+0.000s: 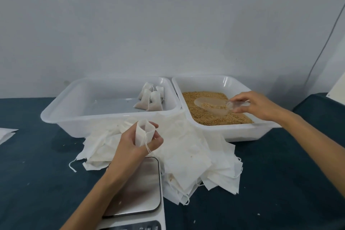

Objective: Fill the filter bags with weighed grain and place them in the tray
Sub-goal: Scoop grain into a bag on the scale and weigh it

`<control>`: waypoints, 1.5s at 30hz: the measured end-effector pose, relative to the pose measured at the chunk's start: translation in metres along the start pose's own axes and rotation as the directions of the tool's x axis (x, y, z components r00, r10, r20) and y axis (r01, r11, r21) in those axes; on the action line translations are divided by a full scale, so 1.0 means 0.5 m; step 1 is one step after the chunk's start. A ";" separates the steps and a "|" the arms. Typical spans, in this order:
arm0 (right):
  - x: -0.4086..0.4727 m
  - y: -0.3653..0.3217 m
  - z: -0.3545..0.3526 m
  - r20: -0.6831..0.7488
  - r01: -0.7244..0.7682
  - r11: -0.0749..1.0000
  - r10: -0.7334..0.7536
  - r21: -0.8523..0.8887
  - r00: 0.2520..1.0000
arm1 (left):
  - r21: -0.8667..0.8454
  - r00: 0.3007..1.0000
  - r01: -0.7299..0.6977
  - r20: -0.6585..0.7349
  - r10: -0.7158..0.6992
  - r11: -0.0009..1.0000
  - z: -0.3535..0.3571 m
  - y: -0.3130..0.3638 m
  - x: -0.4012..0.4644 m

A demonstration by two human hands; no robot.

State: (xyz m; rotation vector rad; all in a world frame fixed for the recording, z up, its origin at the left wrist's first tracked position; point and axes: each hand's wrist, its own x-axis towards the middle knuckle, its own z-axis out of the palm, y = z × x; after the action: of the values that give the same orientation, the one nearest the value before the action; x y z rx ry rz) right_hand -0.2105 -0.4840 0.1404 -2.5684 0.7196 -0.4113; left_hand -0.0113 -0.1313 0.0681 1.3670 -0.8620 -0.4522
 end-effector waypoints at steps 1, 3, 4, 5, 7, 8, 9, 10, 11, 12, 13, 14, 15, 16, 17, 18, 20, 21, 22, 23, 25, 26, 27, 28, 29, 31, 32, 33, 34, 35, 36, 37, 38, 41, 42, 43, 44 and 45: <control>-0.003 -0.019 0.001 0.010 0.026 0.999 -0.026 0.027 1.000 | 0.002 1.000 0.010 0.009 -0.010 1.000 -0.001 0.000 0.000; -0.010 -0.062 0.004 0.030 0.092 0.994 -0.094 0.065 0.995 | 0.002 0.999 0.032 0.035 -0.032 0.999 -0.004 0.000 -0.002; -0.013 -0.085 0.007 0.042 0.124 0.990 -0.127 0.072 0.991 | 0.003 0.998 0.040 0.049 -0.040 0.999 -0.005 0.001 -0.004; -0.016 -0.109 0.011 0.053 0.154 0.985 -0.158 0.072 0.986 | 0.006 0.997 0.045 0.062 -0.046 0.999 -0.007 0.002 -0.007; -0.024 -0.155 0.019 0.072 0.217 0.974 -0.222 0.063 0.972 | 0.009 0.995 0.056 0.078 -0.057 0.998 -0.009 0.004 -0.014; -0.030 -0.176 0.022 0.081 0.253 0.966 -0.258 0.060 0.963 | 0.009 0.995 0.062 0.083 -0.063 0.998 -0.011 0.005 -0.017; -0.036 -0.196 0.025 0.090 0.290 0.955 -0.294 0.059 0.951 | 0.010 0.994 0.068 0.083 -0.068 0.998 -0.013 0.004 -0.021; -0.042 -0.214 0.027 0.100 0.323 0.944 -0.328 0.060 0.939 | 0.014 0.994 0.070 0.084 -0.071 0.997 -0.016 0.004 -0.024; -0.048 -0.231 0.028 0.108 0.351 0.934 -0.356 0.059 0.928 | 0.022 0.994 0.069 0.087 -0.071 0.997 -0.018 0.003 -0.027; -0.053 -0.246 0.028 0.114 0.374 0.926 -0.378 0.055 0.919 | 0.027 0.993 0.066 0.093 -0.068 0.997 -0.019 0.002 -0.029; -0.057 -0.260 0.027 0.115 0.393 0.918 -0.396 0.049 0.911 | 0.024 0.993 0.066 0.097 -0.068 0.998 -0.020 0.001 -0.031; -0.061 -0.273 0.026 0.115 0.407 0.912 -0.409 0.041 0.905 | 0.008 0.993 0.072 0.098 -0.073 0.997 -0.020 0.001 -0.033; -0.064 -0.284 0.025 0.115 0.419 0.907 -0.420 0.027 0.900 | -0.008 0.992 0.079 0.101 -0.078 0.997 -0.019 0.001 -0.034; -0.066 -0.294 0.024 0.117 0.432 0.902 -0.429 0.007 0.895 | -0.015 0.991 0.081 0.104 -0.079 0.997 -0.018 0.001 -0.035; -0.068 -0.302 0.023 0.120 0.442 0.897 -0.437 -0.015 0.892 | -0.012 0.992 0.077 0.106 -0.075 0.997 -0.016 0.001 -0.036; -0.070 -0.309 0.021 0.123 0.448 0.893 -0.442 -0.034 0.889 | -0.010 0.992 0.071 0.107 -0.070 0.997 -0.014 0.001 -0.037; -0.071 -0.318 0.016 0.125 0.458 0.886 -0.448 -0.071 0.885 | -0.029 0.993 0.067 0.102 -0.063 0.997 -0.009 0.002 -0.040; -0.071 -0.321 0.012 0.128 0.460 0.883 -0.447 -0.096 0.885 | -0.046 0.993 0.066 0.102 -0.061 0.997 -0.007 0.003 -0.042; -0.071 -0.323 0.010 0.134 0.460 0.879 -0.444 -0.124 0.886 | -0.060 0.993 0.065 0.102 -0.059 0.996 -0.005 0.003 -0.045; -0.070 -0.325 0.008 0.141 0.462 0.873 -0.444 -0.154 0.885 | -0.069 0.993 0.064 0.102 -0.057 0.996 -0.002 0.003 -0.046; -0.068 -0.326 0.005 0.147 0.474 0.858 -0.452 -0.200 0.880 | -0.090 0.994 0.063 0.096 -0.054 0.994 0.002 0.002 -0.049; -0.068 -0.326 0.004 0.146 0.479 0.851 -0.457 -0.214 0.877 | -0.101 0.995 0.062 0.085 -0.054 0.993 0.004 0.002 -0.050; -0.067 -0.327 0.004 0.144 0.485 0.844 -0.463 -0.229 0.875 | -0.107 0.996 0.062 0.072 -0.054 0.992 0.005 0.001 -0.051; -0.068 -0.327 0.004 0.144 0.492 0.835 -0.471 -0.246 0.870 | -0.106 0.997 0.063 0.060 -0.057 0.992 0.005 -0.001 -0.051; -0.068 -0.329 0.004 0.145 0.503 0.822 -0.481 -0.267 0.864 | -0.098 0.997 0.067 0.051 -0.062 0.993 0.006 -0.003 -0.051; -0.069 -0.334 0.004 0.148 0.526 0.789 -0.507 -0.316 0.849 | -0.075 0.996 0.077 0.043 -0.074 0.994 0.006 -0.007 -0.051; -0.070 -0.337 0.004 0.148 0.537 0.773 -0.520 -0.337 0.841 | -0.071 0.996 0.084 0.044 -0.081 0.994 0.006 -0.009 -0.051; -0.070 -0.341 0.004 0.147 0.546 0.758 -0.532 -0.357 0.834 | -0.072 0.995 0.090 0.047 -0.087 0.993 0.007 -0.011 -0.051; -0.070 -0.343 0.004 0.145 0.555 0.741 -0.544 -0.378 0.826 | -0.073 0.995 0.092 0.051 -0.088 0.993 0.007 -0.012 -0.051; -0.069 -0.345 0.005 0.145 0.562 0.726 -0.555 -0.397 0.819 | -0.069 0.995 0.089 0.055 -0.085 0.994 0.008 -0.012 -0.051; -0.068 -0.348 0.007 0.146 0.567 0.715 -0.562 -0.410 0.814 | -0.062 0.995 0.083 0.058 -0.080 0.995 0.008 -0.011 -0.051; -0.068 -0.351 0.008 0.149 0.570 0.707 -0.565 -0.419 0.811 | -0.052 0.995 0.079 0.059 -0.076 0.996 0.008 -0.012 -0.051; -0.069 -0.353 0.008 0.154 0.573 0.702 -0.567 -0.423 0.809 | -0.043 0.995 0.077 0.059 -0.075 0.996 0.008 -0.012 -0.051; -0.070 -0.356 0.009 0.157 0.579 0.686 -0.575 -0.441 0.803 | -0.056 0.995 0.083 0.057 -0.080 0.995 0.008 -0.016 -0.051; -0.070 -0.356 0.010 0.153 0.580 0.677 -0.582 -0.454 0.799 | -0.068 0.995 0.086 0.057 -0.082 0.994 0.009 -0.016 -0.051; -0.070 -0.356 0.010 0.147 0.581 0.664 -0.590 -0.471 0.794 | -0.076 0.995 0.089 0.057 -0.085 0.993 0.009 -0.017 -0.051; -0.069 -0.355 0.010 0.143 0.580 0.652 -0.596 -0.488 0.790 | -0.081 0.995 0.090 0.057 -0.086 0.993 0.009 -0.018 -0.051; -0.069 -0.356 0.010 0.143 0.581 0.642 -0.601 -0.500 0.787 | -0.084 0.995 0.090 0.055 -0.086 0.992 0.009 -0.018 -0.051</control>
State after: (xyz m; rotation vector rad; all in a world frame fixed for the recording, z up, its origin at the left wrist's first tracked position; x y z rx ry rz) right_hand -0.1626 -0.3270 0.2169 -3.3097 -0.0778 -0.5151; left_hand -0.0289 -0.1174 0.0524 1.3216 -0.8165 -0.5883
